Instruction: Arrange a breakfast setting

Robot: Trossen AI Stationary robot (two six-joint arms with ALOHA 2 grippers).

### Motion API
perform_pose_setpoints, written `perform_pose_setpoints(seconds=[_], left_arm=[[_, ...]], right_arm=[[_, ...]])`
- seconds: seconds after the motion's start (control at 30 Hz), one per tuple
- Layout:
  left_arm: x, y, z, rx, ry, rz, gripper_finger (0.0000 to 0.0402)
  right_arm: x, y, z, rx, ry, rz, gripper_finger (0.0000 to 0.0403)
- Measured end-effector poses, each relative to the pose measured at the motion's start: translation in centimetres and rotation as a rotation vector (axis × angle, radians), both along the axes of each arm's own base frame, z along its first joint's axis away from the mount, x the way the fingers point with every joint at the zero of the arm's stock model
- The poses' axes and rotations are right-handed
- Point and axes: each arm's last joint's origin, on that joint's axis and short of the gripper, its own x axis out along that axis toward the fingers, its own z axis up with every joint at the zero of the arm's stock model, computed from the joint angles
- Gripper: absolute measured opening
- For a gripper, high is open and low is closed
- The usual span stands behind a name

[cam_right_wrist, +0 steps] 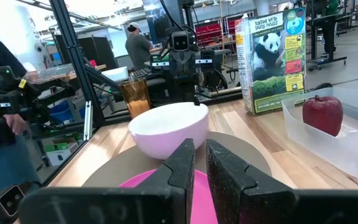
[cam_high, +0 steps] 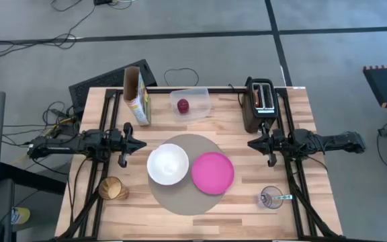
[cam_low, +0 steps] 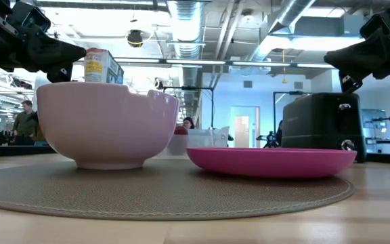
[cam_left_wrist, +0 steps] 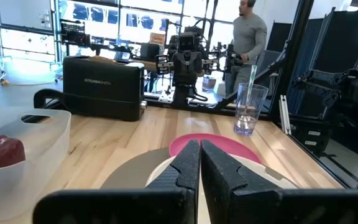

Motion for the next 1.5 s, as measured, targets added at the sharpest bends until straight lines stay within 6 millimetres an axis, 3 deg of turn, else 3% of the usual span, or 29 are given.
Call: perform_pose_setpoints(seconds=[0.47,0.83,1.13,1.33,1.5], left_arm=[[0.0,0.0,0.1,-0.010,-0.008,0.000,0.0000],[-0.2,0.0,1.6,-0.268,-0.124,-0.009,0.0000],[-1.4,0.4,5.6,-0.418,-0.274,0.081,0.0000],[-2.2,1.0,8.5,-0.419,-0.358,0.282,0.0000],[-2.5,1.4,11.6,-0.320,-0.383,0.464,0.0000]], right_arm=[[0.0,0.0,0.0,0.001,0.000,0.000,0.0070],[0.0,0.0,0.0,0.004,0.000,0.000,0.0070],[0.0,0.0,0.0,0.004,0.000,0.000,0.0070],[0.0,0.0,0.0,0.003,0.000,0.000,0.0070],[0.0,0.0,0.1,0.005,-0.015,-0.001,0.0070]])
